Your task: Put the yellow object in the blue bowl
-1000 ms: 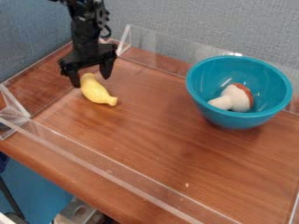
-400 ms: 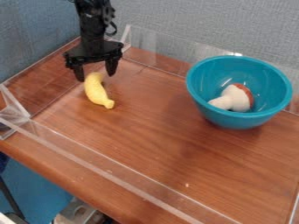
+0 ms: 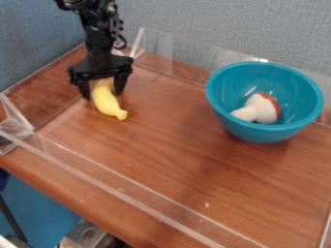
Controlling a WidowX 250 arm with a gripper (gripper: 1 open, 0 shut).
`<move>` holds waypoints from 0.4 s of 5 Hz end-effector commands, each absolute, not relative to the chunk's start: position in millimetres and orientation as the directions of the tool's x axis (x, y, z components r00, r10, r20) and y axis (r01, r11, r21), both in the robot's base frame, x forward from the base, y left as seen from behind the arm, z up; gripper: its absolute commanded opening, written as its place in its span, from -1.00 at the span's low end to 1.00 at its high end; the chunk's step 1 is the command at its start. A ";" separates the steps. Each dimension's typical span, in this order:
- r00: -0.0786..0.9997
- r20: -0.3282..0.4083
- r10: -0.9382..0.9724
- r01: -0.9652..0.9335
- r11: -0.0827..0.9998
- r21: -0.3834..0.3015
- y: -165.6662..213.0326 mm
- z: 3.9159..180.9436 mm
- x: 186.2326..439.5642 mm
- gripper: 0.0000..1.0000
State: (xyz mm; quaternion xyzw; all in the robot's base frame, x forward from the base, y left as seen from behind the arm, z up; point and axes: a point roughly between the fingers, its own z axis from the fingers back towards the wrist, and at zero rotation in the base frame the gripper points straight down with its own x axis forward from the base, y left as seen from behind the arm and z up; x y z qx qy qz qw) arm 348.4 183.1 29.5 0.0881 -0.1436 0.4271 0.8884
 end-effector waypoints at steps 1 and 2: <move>0.580 0.370 0.726 -0.786 0.619 0.017 178.0 54.1 346.7 1.00; 0.583 0.366 0.726 -0.785 0.619 0.023 172.1 58.3 342.8 1.00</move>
